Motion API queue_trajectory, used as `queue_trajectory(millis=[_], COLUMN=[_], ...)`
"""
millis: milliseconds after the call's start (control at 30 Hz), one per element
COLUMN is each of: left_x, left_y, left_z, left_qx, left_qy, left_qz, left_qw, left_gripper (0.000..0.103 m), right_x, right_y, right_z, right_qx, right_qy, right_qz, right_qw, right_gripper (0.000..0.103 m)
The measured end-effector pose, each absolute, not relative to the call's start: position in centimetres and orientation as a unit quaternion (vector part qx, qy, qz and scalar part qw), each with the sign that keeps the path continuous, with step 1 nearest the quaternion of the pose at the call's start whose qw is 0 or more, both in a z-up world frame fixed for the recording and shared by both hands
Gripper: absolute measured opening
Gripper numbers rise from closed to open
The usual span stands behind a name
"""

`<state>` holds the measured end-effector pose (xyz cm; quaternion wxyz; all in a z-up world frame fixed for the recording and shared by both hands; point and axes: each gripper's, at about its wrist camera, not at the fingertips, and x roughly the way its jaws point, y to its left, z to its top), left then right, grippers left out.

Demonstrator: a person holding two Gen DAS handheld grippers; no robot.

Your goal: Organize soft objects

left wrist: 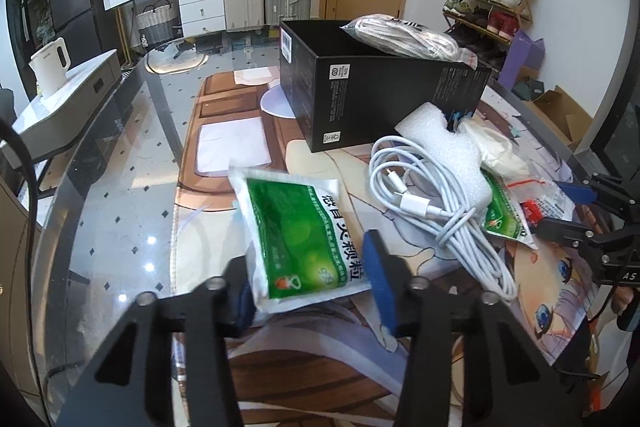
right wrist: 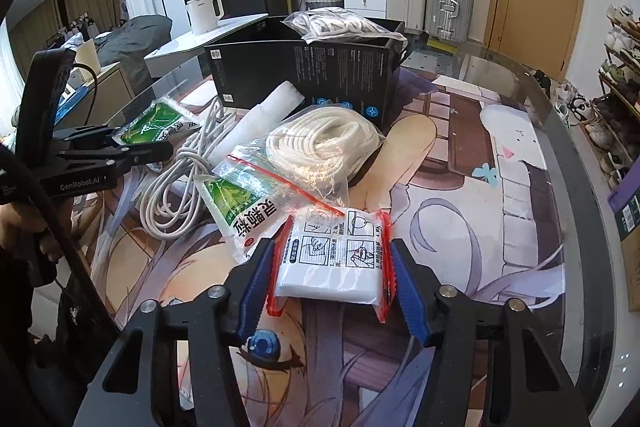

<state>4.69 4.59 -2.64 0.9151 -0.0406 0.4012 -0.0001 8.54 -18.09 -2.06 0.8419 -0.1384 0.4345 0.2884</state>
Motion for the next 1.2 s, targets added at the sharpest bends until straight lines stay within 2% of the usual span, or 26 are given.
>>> queue_trajectory(millis=[67,500,600,633,667,700,1033,1200], left_x=[4.7,4.2,4.2,4.3,4.4,4.4,5.2,5.5], left_y=[4.5,4.8,5.0,5.0,5.1,5.1,5.9,5.6], left_z=[-2.6,-2.4,-2.3,-2.3,-2.3,-2.3,-2.7,-2.7], left_qx=[-0.039,-0.053,-0.055,-0.054,-0.052,-0.049,-0.029,-0.017], left_qy=[0.400,0.395,0.399,0.400,0.402,0.403,0.414,0.422], left_qz=[-0.001,-0.010,-0.006,-0.004,0.000,0.004,0.030,0.017], left_qw=[0.916,0.917,0.915,0.915,0.914,0.914,0.910,0.906], left_gripper=[0.026,0.021,0.025,0.033,0.048,0.054,0.056,0.063], right_x=[8.5,8.2,8.2,8.3,8.3,8.4,8.6,8.7], right_y=[-18.2,-18.3,-18.3,-18.3,-18.2,-18.2,-18.3,-18.3], right_z=[-2.0,-1.9,-1.9,-1.9,-1.9,-1.9,-2.0,-2.0], right_qx=[-0.136,-0.135,-0.136,-0.137,-0.138,-0.138,-0.139,-0.138], right_qy=[0.435,0.435,0.436,0.436,0.436,0.436,0.436,0.436], right_qz=[0.290,0.294,0.295,0.296,0.296,0.297,0.297,0.298], right_qw=[0.842,0.840,0.839,0.839,0.839,0.838,0.838,0.838], right_gripper=[0.056,0.056,0.056,0.056,0.056,0.056,0.056,0.056])
